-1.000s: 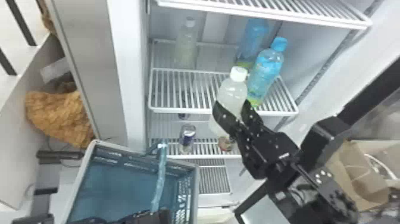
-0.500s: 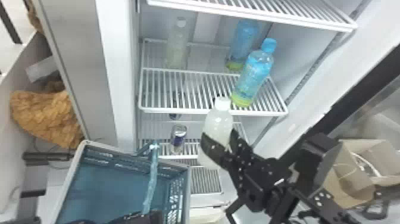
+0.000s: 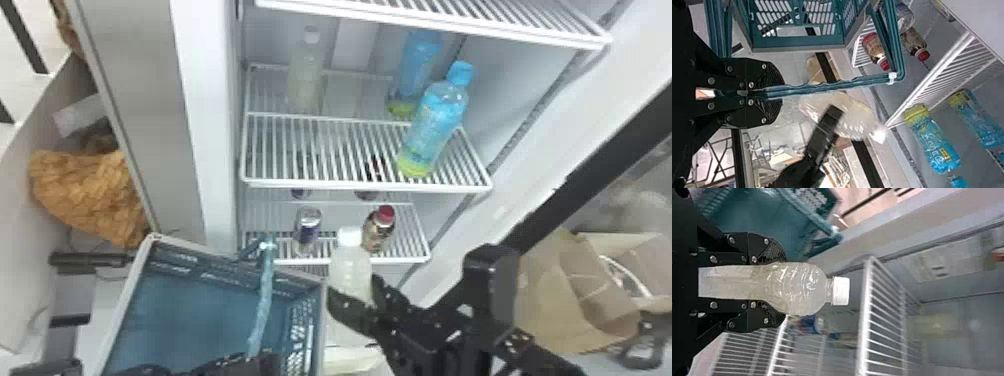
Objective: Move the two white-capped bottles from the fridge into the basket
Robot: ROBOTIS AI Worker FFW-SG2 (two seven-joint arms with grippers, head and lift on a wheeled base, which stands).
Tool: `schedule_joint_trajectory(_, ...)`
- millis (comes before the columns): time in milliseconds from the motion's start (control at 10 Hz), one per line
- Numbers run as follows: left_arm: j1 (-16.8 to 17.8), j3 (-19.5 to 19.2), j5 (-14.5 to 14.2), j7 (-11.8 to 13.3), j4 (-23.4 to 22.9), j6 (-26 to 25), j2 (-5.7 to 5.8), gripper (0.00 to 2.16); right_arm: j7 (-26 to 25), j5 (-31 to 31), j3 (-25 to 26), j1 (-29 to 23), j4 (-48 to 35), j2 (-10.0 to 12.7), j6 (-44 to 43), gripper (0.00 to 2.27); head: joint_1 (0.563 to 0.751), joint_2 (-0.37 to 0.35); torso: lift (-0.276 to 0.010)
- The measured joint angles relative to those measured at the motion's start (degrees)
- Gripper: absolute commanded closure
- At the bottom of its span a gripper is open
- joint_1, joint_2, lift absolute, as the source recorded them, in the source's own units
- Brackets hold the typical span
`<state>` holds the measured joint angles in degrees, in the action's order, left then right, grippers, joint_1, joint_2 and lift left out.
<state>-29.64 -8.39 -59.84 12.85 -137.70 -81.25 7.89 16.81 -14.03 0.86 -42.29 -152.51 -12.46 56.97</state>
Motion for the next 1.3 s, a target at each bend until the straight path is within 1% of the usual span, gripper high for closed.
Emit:
schedule_joint_trajectory(100,0.08,0.03,0.06,-0.02,0.03,-0.01,0.01,1.21,1.82,-0.29,-0.03,2.47,2.56,0.04,3.22,0.91,0.695,-0.225,0.000)
schedule_joint_trajectory(300,0.11,0.05,0.09,-0.02,0.09,-0.02,0.02,1.21,3.00,-2.48,-0.80,5.59,6.62,-0.04,5.33,0.91,0.695,-0.212,0.000)
schedule_joint_trajectory(500,0.08,0.05,0.08,-0.02,0.15,-0.02,0.02,1.21,5.99,-5.97,-3.05,9.02,11.95,-1.36,5.46,0.87,0.695,-0.147,0.000)
schedule_joint_trajectory(600,0.09,0.09,0.11,-0.02,0.21,-0.02,0.02,1.21,7.31,-6.19,-4.21,10.91,14.20,-1.89,5.46,0.58,0.695,-0.121,0.000)
schedule_joint_trajectory(700,0.10,0.12,0.12,-0.01,0.23,-0.02,0.01,1.21,7.35,-4.70,-4.64,11.43,14.14,-1.96,5.06,0.30,0.695,-0.118,0.000)
schedule_joint_trajectory(800,0.09,0.07,0.10,-0.01,0.24,0.01,-0.04,1.21,6.67,-2.44,-4.59,10.86,12.18,-1.70,4.18,0.11,0.695,-0.130,0.000)
schedule_joint_trajectory(900,0.02,0.01,0.03,-0.01,0.25,0.08,-0.07,1.21,6.46,-0.92,-4.50,10.35,10.95,-1.44,3.07,0.07,0.695,-0.138,0.000)
schedule_joint_trajectory(1100,0.01,0.01,-0.03,0.00,0.26,0.12,-0.07,1.21,6.38,0.24,-3.61,9.52,10.24,-0.82,0.02,0.08,0.695,-0.150,0.000)
schedule_joint_trajectory(1300,-0.03,-0.11,-0.10,-0.01,0.24,0.25,-0.07,1.21,5.37,2.88,-1.49,7.94,8.16,0.48,-4.59,0.08,0.695,-0.180,0.000)
